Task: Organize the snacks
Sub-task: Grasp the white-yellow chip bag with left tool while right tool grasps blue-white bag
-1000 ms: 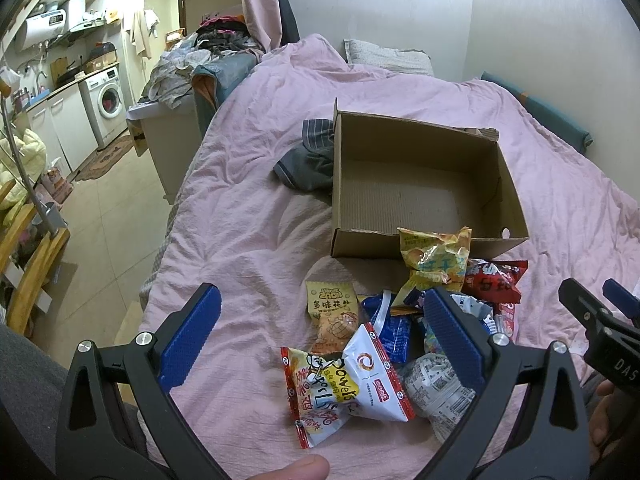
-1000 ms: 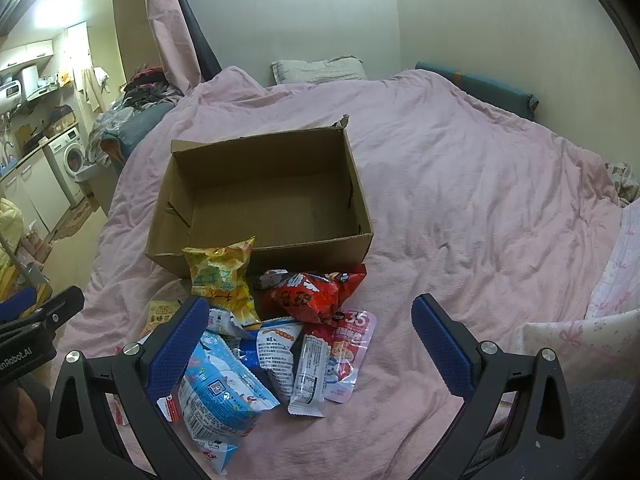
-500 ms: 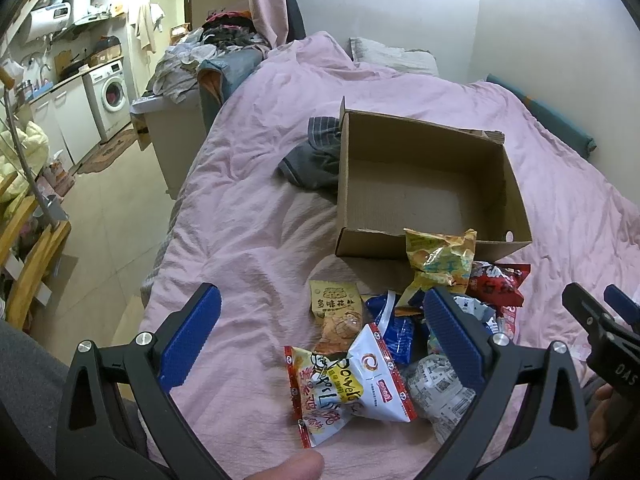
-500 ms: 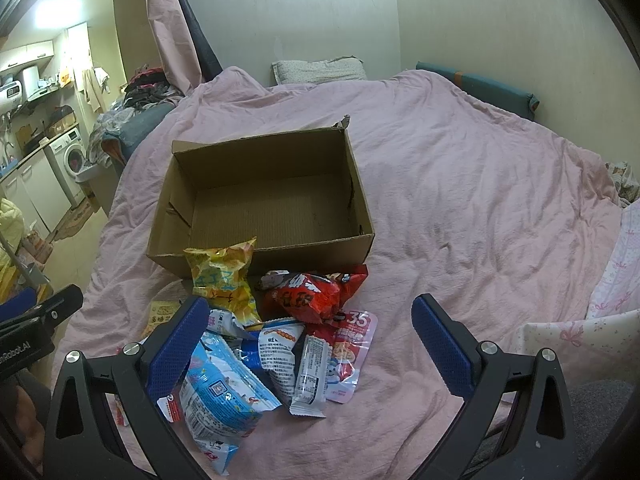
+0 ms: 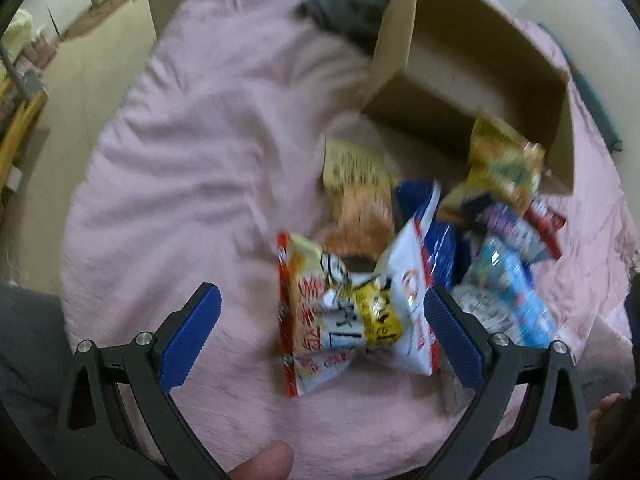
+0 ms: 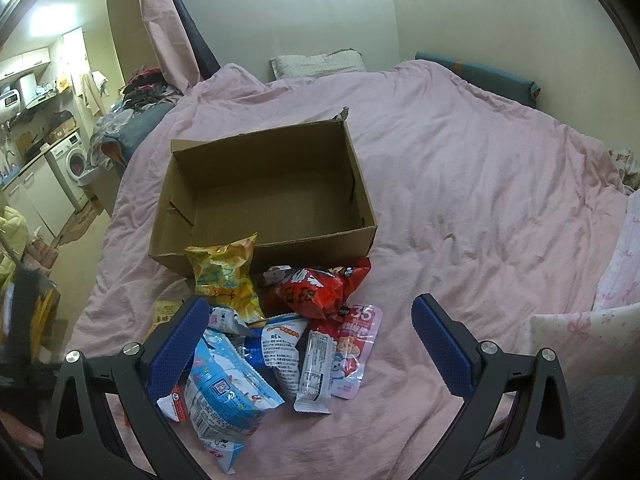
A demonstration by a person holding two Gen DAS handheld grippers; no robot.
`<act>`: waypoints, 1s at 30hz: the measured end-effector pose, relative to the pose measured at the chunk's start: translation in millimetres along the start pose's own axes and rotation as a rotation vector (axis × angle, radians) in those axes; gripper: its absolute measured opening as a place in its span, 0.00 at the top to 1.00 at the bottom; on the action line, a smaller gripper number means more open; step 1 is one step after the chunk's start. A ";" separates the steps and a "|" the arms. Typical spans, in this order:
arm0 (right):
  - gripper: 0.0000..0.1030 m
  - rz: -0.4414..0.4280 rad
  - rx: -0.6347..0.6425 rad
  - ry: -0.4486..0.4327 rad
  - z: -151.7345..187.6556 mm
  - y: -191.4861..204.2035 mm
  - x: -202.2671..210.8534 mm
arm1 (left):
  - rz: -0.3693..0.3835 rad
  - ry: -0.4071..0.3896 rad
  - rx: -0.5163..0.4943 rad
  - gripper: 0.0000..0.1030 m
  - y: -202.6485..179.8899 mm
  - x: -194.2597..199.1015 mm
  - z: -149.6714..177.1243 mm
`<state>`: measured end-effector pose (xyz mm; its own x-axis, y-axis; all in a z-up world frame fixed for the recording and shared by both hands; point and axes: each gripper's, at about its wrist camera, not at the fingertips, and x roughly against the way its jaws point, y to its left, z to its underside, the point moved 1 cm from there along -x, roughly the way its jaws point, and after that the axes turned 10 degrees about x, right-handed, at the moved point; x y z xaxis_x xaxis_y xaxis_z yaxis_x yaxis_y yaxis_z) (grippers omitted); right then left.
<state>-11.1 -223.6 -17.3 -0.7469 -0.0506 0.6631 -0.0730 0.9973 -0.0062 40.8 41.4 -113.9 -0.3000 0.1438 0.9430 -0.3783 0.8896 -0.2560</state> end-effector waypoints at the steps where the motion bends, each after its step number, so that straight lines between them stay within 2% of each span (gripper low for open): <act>1: 0.00 0.000 -0.001 0.000 0.1 0.0 0.0 | -0.003 0.016 -0.008 0.03 -1.1 -5.7 1.4; 4: 0.00 -0.005 -0.010 0.008 0.3 -0.6 -0.9 | 0.005 0.060 -0.028 0.03 -7.3 -18.4 5.4; 6: 0.00 -0.020 -0.029 0.019 1.2 -3.8 -2.2 | 0.027 0.075 -0.035 0.15 -9.1 -21.4 9.4; 8: 0.00 -0.052 -0.060 0.039 2.6 -7.9 -4.3 | 0.048 0.087 -0.044 0.32 -11.2 -21.5 14.1; 9: 0.00 -0.079 -0.081 0.057 3.8 -10.7 -5.7 | 0.047 0.085 -0.054 0.34 -12.9 -18.5 16.5; 10: 0.00 -0.107 -0.100 0.075 4.9 -13.6 -7.9 | 0.048 0.077 -0.064 0.42 -13.7 -14.7 18.8; 13: 0.00 -0.265 -0.210 0.181 13.7 -19.8 -17.6 | 0.048 0.071 -0.064 0.51 -12.6 -0.9 23.8; 15: 0.07 -0.370 -0.288 0.286 26.9 -16.5 -28.5 | 0.050 0.057 -0.071 0.52 -11.2 13.6 27.7; 16: 0.15 -0.411 -0.312 0.334 34.0 -12.1 -34.1 | 0.053 0.047 -0.073 0.53 -9.4 19.8 29.1; 17: 0.18 -0.452 -0.326 0.386 43.2 -3.8 -41.2 | 0.058 0.041 -0.071 0.53 -8.0 27.7 28.2; 19: 0.24 -0.478 -0.335 0.450 58.1 11.8 -52.9 | 0.065 0.033 -0.065 0.53 -3.4 36.8 31.6; 24: 0.36 -0.463 -0.306 0.519 67.1 33.7 -74.0 | 0.056 0.021 -0.069 0.53 -1.8 37.3 28.6; 25: 0.42 -0.472 -0.300 0.523 67.8 38.8 -78.1 | 0.053 0.009 -0.075 0.53 -2.3 39.1 27.1; 27: 0.48 -0.475 -0.296 0.534 69.7 45.5 -82.4 | 0.052 -0.011 -0.080 0.53 -2.2 42.5 27.5; 29: 0.68 -0.494 -0.292 0.518 68.9 48.9 -77.8 | 0.052 -0.023 -0.085 0.53 -2.0 39.7 24.5; 30: 0.70 -0.497 -0.283 0.514 68.9 50.9 -77.7 | 0.052 -0.028 -0.086 0.53 -1.5 39.3 23.6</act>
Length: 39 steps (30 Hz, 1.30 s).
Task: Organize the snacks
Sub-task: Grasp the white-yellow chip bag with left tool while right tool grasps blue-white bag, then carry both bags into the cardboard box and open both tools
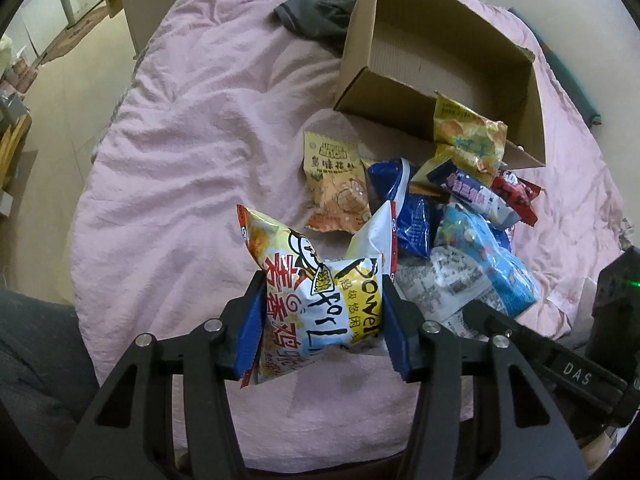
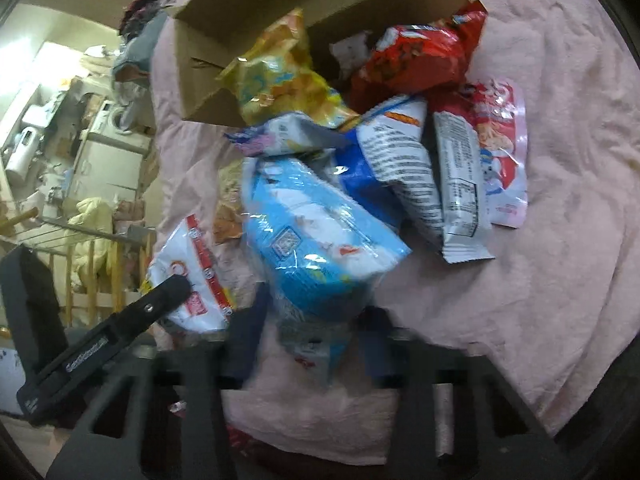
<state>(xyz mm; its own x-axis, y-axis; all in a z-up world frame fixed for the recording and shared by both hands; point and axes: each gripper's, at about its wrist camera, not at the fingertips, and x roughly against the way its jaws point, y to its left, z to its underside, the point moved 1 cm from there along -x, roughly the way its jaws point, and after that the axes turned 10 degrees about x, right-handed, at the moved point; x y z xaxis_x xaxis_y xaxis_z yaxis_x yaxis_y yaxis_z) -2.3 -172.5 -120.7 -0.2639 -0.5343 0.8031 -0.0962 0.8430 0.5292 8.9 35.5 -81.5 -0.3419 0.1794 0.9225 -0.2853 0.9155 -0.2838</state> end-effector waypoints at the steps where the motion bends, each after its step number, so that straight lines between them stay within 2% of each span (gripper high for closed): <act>1: 0.74 -0.011 0.008 0.001 1.8 3.1 3.6 | 0.000 -0.005 -0.002 0.53 -0.5 -0.1 0.2; 8: 0.77 -0.069 0.064 -0.012 20.8 15.4 42.6 | 0.005 -0.035 -0.005 0.53 -2.1 8.4 -0.3; 12: 0.77 -0.080 0.090 -0.075 23.0 13.0 74.5 | 0.024 -0.036 -0.020 0.53 -9.3 18.6 -7.7; 15: 0.77 -0.099 0.096 -0.153 12.6 9.2 98.7 | 0.027 -0.072 -0.049 0.53 -20.2 31.6 -20.5; 23: 0.77 -0.071 0.128 -0.311 -66.2 5.0 126.1 | 0.036 -0.164 -0.133 0.53 -66.0 55.2 -77.8; 29: 0.77 -0.050 0.143 -0.381 -127.8 1.2 128.5 | 0.016 -0.242 -0.199 0.53 -104.9 54.7 -116.3; 34: 0.77 -0.041 0.136 -0.391 -170.8 -12.5 109.8 | 0.010 -0.262 -0.207 0.53 -128.7 36.0 -148.8; 39: 0.77 -0.015 0.128 -0.341 -207.5 -25.7 70.0 | -0.004 -0.271 -0.224 0.53 -145.1 12.3 -166.8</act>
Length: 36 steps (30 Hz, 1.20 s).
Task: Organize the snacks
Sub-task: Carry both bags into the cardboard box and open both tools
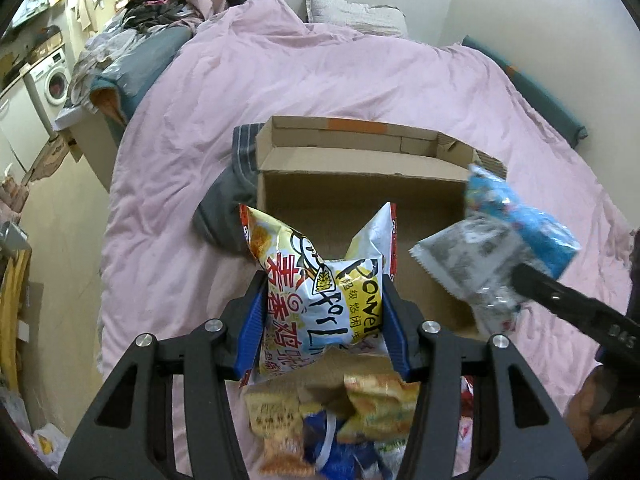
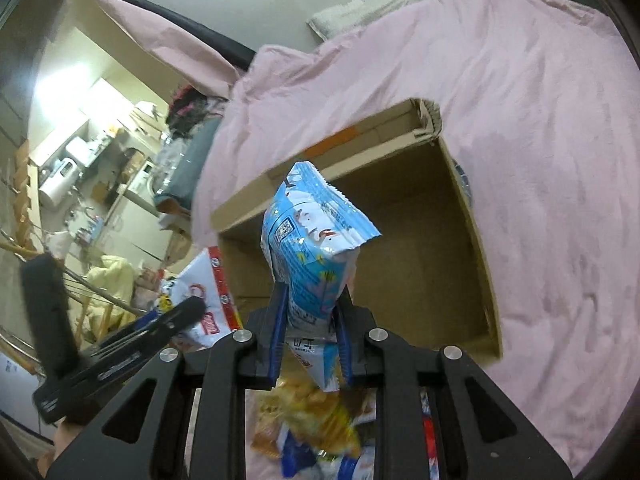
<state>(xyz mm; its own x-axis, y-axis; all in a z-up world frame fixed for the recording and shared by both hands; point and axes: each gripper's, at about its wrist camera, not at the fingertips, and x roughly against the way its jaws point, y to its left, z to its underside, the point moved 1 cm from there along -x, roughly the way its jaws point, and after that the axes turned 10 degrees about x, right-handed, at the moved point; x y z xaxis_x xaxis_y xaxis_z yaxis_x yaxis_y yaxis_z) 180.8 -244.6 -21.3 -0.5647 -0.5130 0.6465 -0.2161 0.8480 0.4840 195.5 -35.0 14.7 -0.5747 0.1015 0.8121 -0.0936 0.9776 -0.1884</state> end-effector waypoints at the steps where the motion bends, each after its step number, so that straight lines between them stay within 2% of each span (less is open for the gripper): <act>1: 0.77 0.003 0.002 0.010 -0.2 -2.8 -7.1 | -0.003 0.000 -0.011 0.53 -2.0 -5.6 -0.7; 9: 0.77 -0.015 -0.033 0.082 9.4 -25.9 -47.4 | -0.034 0.035 -0.078 0.53 -18.6 -40.3 -1.9; 19: 0.77 0.019 -0.026 0.137 10.9 -24.4 -63.0 | -0.052 0.026 -0.145 0.52 -35.0 -62.9 -2.1; 27: 0.74 0.049 -0.005 0.111 7.3 -16.7 -56.9 | -0.062 0.009 -0.174 0.51 -38.0 -60.4 0.2; 30: 0.74 0.053 -0.007 0.099 5.0 -17.9 -53.9 | -0.063 0.009 -0.153 0.50 -34.0 -59.3 -0.6; 33: 0.74 0.060 -0.020 0.088 6.2 -20.9 -49.5 | -0.030 0.036 -0.110 0.49 -26.1 -58.0 -3.4; 34: 0.74 0.062 -0.022 0.086 5.9 -21.8 -48.7 | -0.031 0.035 -0.101 0.44 -23.6 -56.3 -3.8; 35: 0.74 0.065 -0.017 0.082 5.4 -21.5 -47.1 | -0.032 0.026 -0.096 0.34 -21.9 -53.9 -4.4; 36: 0.74 0.071 -0.013 0.079 3.6 -20.6 -46.3 | -0.032 0.014 -0.093 0.30 -20.7 -51.6 -4.5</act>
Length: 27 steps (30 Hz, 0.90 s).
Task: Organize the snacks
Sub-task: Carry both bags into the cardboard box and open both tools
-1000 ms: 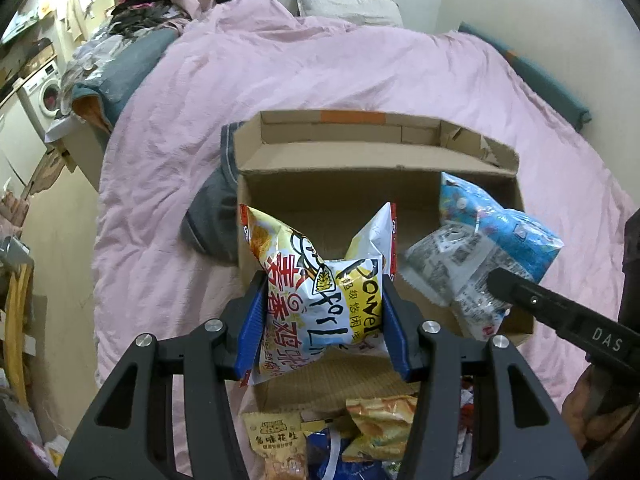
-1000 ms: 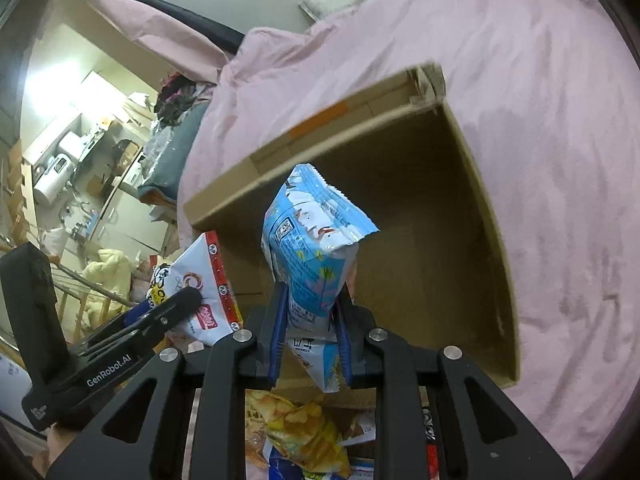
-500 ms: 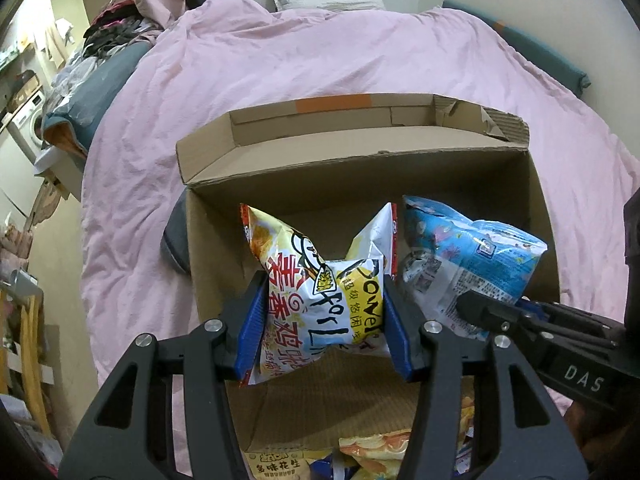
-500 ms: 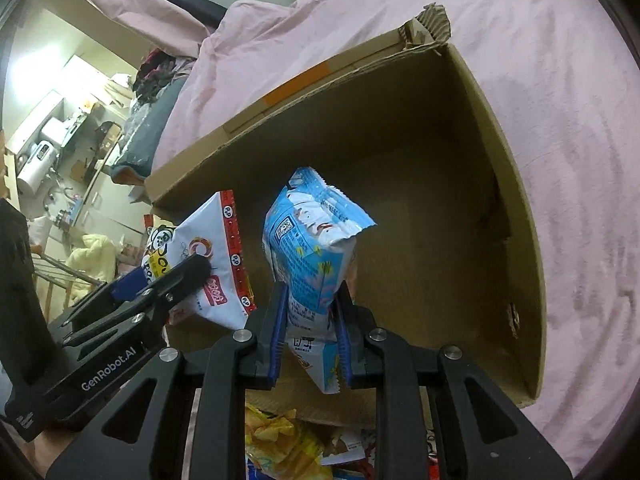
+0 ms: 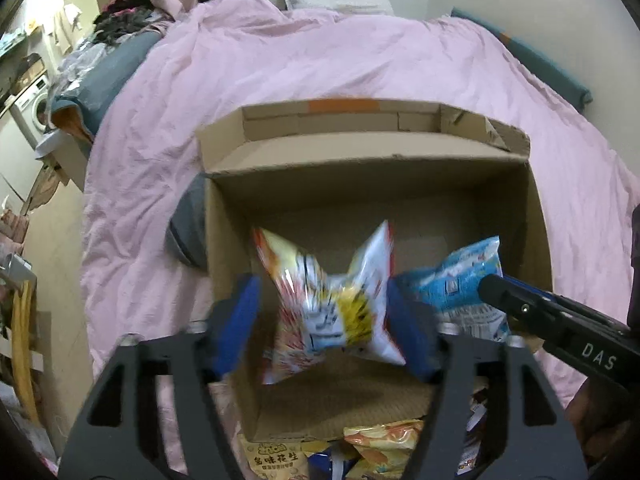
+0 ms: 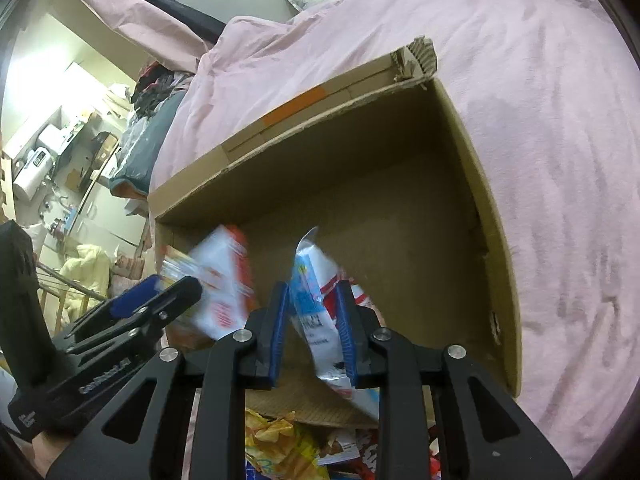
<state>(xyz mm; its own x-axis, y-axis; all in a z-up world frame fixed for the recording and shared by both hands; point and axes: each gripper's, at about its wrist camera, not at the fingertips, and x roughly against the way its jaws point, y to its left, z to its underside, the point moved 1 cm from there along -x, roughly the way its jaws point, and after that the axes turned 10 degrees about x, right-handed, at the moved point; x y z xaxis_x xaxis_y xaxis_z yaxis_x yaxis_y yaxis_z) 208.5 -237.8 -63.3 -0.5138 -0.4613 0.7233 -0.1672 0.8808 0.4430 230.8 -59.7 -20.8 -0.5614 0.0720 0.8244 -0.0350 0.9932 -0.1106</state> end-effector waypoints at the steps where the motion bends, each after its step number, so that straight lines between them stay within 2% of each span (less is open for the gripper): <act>1: 0.74 0.004 0.002 -0.005 -1.6 0.0 1.2 | -0.002 -0.014 0.002 0.24 1.1 2.9 -0.3; 4: 0.73 0.006 0.001 -0.026 -5.9 -0.3 6.8 | -0.012 -0.044 0.015 0.10 4.0 10.3 -1.6; 6: 0.68 0.037 0.017 -0.046 -8.1 0.2 13.2 | 0.002 -0.043 0.024 0.08 5.1 13.7 -2.2; 7: 0.50 0.044 0.021 -0.052 -9.1 1.6 14.5 | -0.003 -0.044 0.022 0.08 4.7 15.3 -2.3; 8: 0.22 0.056 0.024 -0.064 -9.6 1.2 18.3 | -0.009 -0.046 0.019 0.08 4.4 16.4 -2.2; 9: 0.13 0.067 0.023 -0.082 -9.5 0.7 22.2 | -0.012 -0.046 0.015 0.08 4.1 17.3 -1.9; 10: 0.11 0.073 0.020 -0.102 -9.3 0.1 26.4 | -0.010 -0.044 0.015 0.08 3.8 18.1 -0.8; 12: 0.11 0.077 0.025 -0.128 -12.8 1.2 32.6 | -0.017 -0.037 0.012 0.08 3.8 18.8 0.8; 17: 0.11 0.051 0.019 -0.119 -14.1 -0.4 35.1 | -0.035 -0.045 0.015 0.08 8.5 26.2 5.5; 27: 0.11 0.053 0.014 -0.099 -3.1 7.7 42.4 | -0.057 -0.055 0.045 0.08 32.9 51.0 21.2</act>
<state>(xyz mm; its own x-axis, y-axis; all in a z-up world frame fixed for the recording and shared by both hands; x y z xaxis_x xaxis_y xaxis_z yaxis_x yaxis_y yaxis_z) 188.1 -250.9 -27.6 -0.6029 -0.4023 0.6890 -0.1491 0.9052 0.3980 183.5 -25.3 5.9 -0.6022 0.0087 0.7983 -0.1050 0.9904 -0.0900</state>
